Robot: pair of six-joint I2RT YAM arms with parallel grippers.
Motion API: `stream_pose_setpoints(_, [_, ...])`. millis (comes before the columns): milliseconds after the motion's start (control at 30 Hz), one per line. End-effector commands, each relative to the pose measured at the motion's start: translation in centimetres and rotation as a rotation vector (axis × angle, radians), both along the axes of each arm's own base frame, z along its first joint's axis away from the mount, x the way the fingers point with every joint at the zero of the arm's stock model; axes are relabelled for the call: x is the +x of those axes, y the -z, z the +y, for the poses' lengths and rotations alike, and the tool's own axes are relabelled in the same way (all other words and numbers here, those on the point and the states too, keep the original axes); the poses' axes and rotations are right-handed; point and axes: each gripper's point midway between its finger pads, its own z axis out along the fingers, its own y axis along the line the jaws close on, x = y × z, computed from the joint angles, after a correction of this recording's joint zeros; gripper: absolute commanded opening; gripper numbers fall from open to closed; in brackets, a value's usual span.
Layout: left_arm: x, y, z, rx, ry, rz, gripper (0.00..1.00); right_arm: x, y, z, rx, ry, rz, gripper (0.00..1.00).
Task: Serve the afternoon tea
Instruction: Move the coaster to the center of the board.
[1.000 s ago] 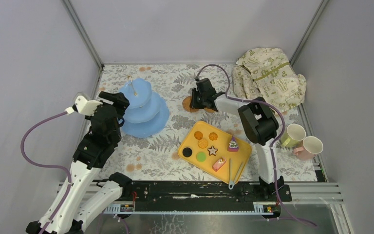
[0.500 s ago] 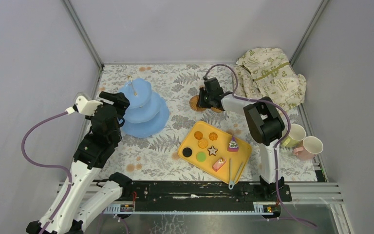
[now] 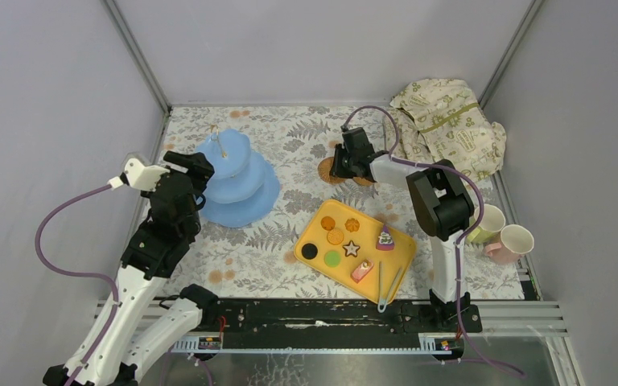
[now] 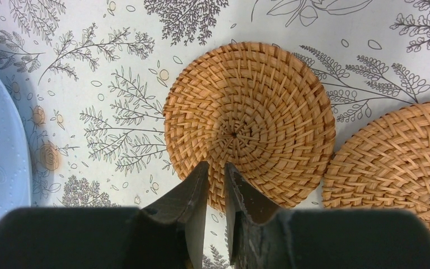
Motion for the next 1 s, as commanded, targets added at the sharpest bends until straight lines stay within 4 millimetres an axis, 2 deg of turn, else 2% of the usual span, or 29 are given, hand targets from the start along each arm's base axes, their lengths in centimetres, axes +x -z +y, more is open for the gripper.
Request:
stream_pose_setpoints(0, [0.2, -1.0, -0.1, 0.004, 0.007, -0.041, 0.76, -2.0, 2.2, -0.8, -0.064, -0.01, 0.114, 0.25])
stream_pose_setpoints(233, [0.2, -1.4, -0.2, 0.013, 0.013, -0.039, 0.76, -1.9, 2.2, 1.8, -0.054, -0.04, 0.112, 0.25])
stream_pose_setpoints(400, [0.3, -1.5, -0.2, 0.018, 0.015, -0.038, 0.76, -2.0, 2.3, 2.5, -0.051, -0.047, 0.114, 0.25])
stream_pose_setpoints(567, [0.3, -1.6, -0.3, 0.024, 0.022, -0.037, 0.78, -1.7, 1.6, 2.7, -0.054, -0.052, 0.093, 0.26])
stream_pose_setpoints(633, [0.4, -1.7, -0.4, 0.029, 0.028, -0.035, 0.8, -1.3, 0.8, 2.8, -0.051, -0.066, 0.068, 0.33])
stream_pose_setpoints(733, [0.5, -1.7, -0.6, 0.039, 0.036, -0.032, 0.84, -0.3, -1.4, 3.2, -0.041, -0.086, 0.005, 0.51])
stream_pose_setpoints(833, [0.7, -1.9, -0.8, 0.048, 0.048, -0.03, 0.87, 0.9, -3.7, 3.5, -0.05, -0.104, -0.049, 0.56])
stream_pose_setpoints(967, [0.9, -2.3, -1.0, 0.064, 0.063, -0.03, 0.9, 1.9, -6.8, 3.8, -0.049, -0.118, -0.112, 0.58])
